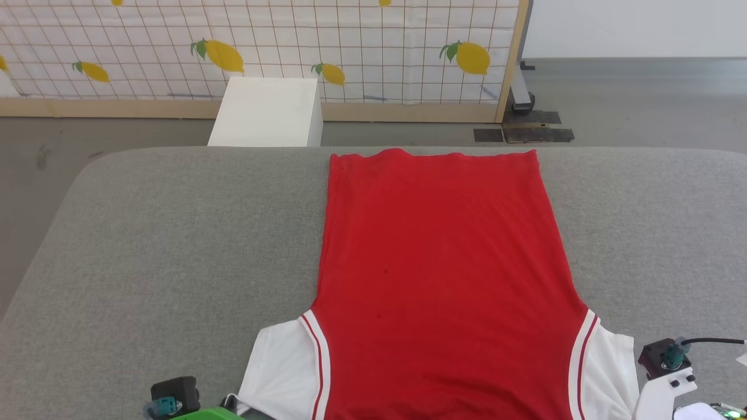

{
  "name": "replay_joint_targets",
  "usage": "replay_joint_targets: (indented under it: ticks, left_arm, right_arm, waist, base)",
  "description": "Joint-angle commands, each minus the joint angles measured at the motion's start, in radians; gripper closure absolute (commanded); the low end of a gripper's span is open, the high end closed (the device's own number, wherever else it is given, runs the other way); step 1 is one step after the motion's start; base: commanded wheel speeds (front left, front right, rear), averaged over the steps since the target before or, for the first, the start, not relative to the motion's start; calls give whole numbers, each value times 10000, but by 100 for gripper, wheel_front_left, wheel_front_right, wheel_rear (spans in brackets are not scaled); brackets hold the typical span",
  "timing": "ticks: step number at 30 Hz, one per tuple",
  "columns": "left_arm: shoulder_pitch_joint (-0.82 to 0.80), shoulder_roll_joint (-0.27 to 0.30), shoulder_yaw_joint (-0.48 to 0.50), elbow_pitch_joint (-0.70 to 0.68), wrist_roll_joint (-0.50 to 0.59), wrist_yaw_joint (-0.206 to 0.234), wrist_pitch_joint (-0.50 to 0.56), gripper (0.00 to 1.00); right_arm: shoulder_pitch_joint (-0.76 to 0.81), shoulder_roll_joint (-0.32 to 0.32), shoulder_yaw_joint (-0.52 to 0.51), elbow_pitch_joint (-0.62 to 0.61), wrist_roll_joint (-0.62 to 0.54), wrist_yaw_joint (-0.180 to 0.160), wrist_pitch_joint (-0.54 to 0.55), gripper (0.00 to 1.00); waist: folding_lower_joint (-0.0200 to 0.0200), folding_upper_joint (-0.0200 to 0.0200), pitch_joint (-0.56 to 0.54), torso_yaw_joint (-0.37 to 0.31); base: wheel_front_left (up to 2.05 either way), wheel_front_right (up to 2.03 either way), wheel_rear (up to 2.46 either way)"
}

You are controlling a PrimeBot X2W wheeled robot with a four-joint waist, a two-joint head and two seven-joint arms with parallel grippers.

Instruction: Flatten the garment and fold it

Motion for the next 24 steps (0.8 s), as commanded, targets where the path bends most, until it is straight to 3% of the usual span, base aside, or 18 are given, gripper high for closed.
replay_joint_targets:
  ticks: [1, 2, 7, 14, 19, 24]
  left_arm:
    - [-156, -28, 31, -16, -87, -12, -65, 100]
    - [-148, -19, 25, -59, -69, -9, -111, 100]
    - [-42, 29, 45, -280, -98, 51, -105, 100]
    - [14, 136, -14, -857, -7, 183, -23, 100]
    - [-193, 185, -194, -1320, 220, 248, 1, 100]
    - [-577, 124, -433, -1896, 473, 367, 110, 100]
  right_arm:
    - [-80, -4, -12, 194, 126, -19, 106, 12]
    - [-88, -28, -28, 219, 193, -19, 173, 0]
    - [56, 30, -955, -302, 958, -19, 217, 0]
    - [102, 624, -3525, -2451, 2237, -19, 127, 0]
    - [-1036, 1203, -4512, -3136, 2215, -19, -998, 0]
    - [-2729, 1402, -4467, -2504, 1329, -19, -2463, 0]
  waist:
    - [1, 0, -63, -9]
    - [1, 0, -103, -23]
    - [1, 0, -255, -90]
    - [1, 0, -198, -136]
    - [1, 0, 132, -92]
    - [1, 0, 904, 95]
  base:
    - [0, 0, 0]
    - [0, 0, 0]
    - [0, 0, 0]
    - [0, 0, 0]
    - [0, 0, 0]
    - [0, 0, 0]
